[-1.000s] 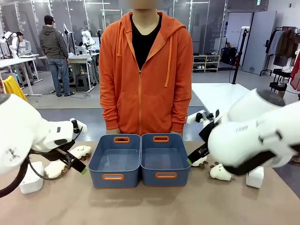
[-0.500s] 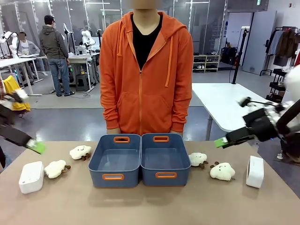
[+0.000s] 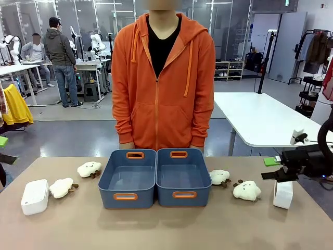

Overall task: Sort the digital clocks into the basket.
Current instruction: Pick up the Digital clock from the table and place it into the empty Plastic storage basket.

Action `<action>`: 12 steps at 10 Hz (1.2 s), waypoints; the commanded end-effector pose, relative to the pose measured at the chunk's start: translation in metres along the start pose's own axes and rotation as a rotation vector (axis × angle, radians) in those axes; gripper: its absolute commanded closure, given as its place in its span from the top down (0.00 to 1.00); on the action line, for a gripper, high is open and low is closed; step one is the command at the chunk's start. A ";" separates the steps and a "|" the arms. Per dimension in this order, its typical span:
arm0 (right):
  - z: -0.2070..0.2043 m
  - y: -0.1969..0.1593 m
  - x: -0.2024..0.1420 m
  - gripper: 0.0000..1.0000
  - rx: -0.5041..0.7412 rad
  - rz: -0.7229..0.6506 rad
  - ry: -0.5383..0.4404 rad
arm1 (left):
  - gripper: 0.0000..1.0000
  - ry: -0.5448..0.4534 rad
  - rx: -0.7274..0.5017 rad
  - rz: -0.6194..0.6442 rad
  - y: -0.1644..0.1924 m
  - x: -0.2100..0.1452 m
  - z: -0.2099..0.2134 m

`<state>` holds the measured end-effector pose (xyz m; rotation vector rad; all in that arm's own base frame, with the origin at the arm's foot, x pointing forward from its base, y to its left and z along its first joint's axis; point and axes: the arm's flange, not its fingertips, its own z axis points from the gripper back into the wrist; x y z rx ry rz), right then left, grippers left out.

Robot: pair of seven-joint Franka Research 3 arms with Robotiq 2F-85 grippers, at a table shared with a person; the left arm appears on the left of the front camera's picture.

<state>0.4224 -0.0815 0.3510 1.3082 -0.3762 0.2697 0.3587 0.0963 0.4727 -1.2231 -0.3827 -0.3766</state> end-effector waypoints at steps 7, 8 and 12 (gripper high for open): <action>0.019 -0.005 -0.013 1.00 0.055 -0.047 -0.021 | 1.00 -0.067 -0.043 0.121 0.058 -0.013 0.013; 0.019 -0.005 -0.013 1.00 0.055 -0.047 -0.021 | 1.00 -0.067 -0.043 0.121 0.058 -0.013 0.013; 0.019 -0.005 -0.013 1.00 0.055 -0.047 -0.021 | 1.00 -0.067 -0.043 0.121 0.058 -0.013 0.013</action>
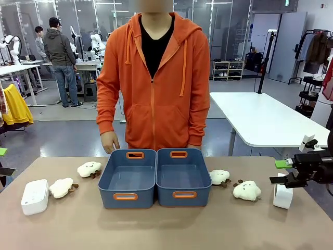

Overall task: Sort the digital clocks into the basket.
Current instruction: Pick up the Digital clock from the table and place it into the empty Plastic storage basket.

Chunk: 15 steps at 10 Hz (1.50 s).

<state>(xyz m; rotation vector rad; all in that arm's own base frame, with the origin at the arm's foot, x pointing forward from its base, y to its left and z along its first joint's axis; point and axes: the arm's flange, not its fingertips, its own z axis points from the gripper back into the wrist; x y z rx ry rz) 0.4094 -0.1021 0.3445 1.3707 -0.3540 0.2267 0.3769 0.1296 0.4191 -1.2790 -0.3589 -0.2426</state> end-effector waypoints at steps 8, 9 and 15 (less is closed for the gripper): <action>-0.001 0.001 0.001 1.00 0.003 0.003 -0.002 | 1.00 -0.002 -0.017 0.004 -0.005 -0.001 -0.001; -0.001 0.001 0.001 1.00 0.003 0.003 -0.002 | 1.00 -0.002 -0.017 0.004 -0.005 -0.001 -0.001; -0.001 0.001 0.001 1.00 0.003 0.003 -0.002 | 1.00 -0.002 -0.017 0.004 -0.005 -0.001 -0.001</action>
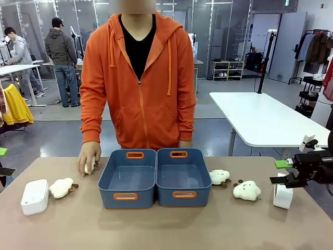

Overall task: Sort the digital clocks into the basket.
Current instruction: Pick up the Digital clock from the table and place it into the empty Plastic storage basket.

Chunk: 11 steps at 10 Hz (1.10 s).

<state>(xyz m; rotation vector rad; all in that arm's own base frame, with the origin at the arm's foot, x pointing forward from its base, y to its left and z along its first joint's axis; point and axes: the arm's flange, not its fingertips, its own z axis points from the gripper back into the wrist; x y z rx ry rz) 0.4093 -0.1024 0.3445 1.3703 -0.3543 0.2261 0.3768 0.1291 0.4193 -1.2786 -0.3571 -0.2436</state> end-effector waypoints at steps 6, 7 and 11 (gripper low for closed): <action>-0.001 0.001 0.001 1.00 0.003 0.003 -0.001 | 1.00 -0.004 -0.017 0.004 -0.005 -0.001 -0.001; -0.001 0.001 0.001 1.00 0.003 0.003 -0.001 | 1.00 -0.004 -0.017 0.004 -0.005 -0.001 -0.001; -0.001 0.001 0.001 1.00 0.003 0.003 -0.001 | 1.00 -0.004 -0.017 0.004 -0.005 -0.001 -0.001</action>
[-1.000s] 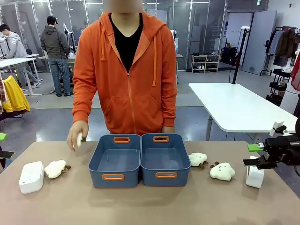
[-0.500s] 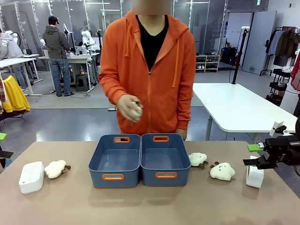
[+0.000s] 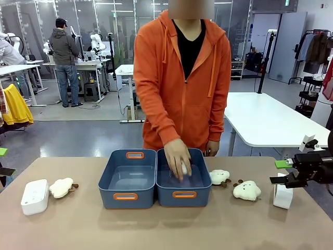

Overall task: Sort the digital clocks into the basket.
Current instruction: Pick up the Digital clock from the table and place it into the empty Plastic storage basket.

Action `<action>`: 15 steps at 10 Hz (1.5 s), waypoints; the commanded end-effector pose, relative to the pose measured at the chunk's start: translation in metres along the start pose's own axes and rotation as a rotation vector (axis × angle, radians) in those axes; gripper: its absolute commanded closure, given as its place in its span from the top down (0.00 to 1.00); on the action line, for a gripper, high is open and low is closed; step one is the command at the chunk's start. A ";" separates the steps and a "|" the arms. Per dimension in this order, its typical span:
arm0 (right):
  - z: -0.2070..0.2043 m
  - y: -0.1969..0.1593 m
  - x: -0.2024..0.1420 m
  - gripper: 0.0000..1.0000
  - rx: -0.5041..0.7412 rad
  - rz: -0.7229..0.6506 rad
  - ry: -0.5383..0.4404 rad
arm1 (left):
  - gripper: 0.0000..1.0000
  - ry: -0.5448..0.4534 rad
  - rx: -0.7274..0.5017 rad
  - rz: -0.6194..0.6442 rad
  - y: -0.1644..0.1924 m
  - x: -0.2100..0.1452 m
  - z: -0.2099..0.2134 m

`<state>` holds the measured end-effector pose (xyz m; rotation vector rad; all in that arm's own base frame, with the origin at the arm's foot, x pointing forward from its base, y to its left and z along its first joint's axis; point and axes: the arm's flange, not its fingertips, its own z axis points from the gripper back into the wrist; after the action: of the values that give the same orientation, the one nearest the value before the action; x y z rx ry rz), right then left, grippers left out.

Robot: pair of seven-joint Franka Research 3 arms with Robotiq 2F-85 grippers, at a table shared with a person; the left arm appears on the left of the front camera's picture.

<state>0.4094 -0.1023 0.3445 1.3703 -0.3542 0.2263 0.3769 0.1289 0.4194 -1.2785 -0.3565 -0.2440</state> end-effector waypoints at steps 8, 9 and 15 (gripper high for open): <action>-0.013 0.031 -0.003 1.00 -0.201 0.067 -0.076 | 1.00 -0.005 -0.017 0.004 -0.005 -0.001 -0.001; -0.019 0.057 0.000 1.00 -0.286 0.088 -0.113 | 1.00 -0.005 -0.017 0.004 -0.005 -0.001 -0.001; -0.050 0.103 0.053 1.00 -0.863 -0.059 -0.355 | 1.00 -0.005 -0.017 0.004 -0.005 -0.001 -0.001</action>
<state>0.4178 -0.0467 0.4546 0.6270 -0.6819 -0.1350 0.3768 0.1287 0.4194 -1.2785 -0.3560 -0.2443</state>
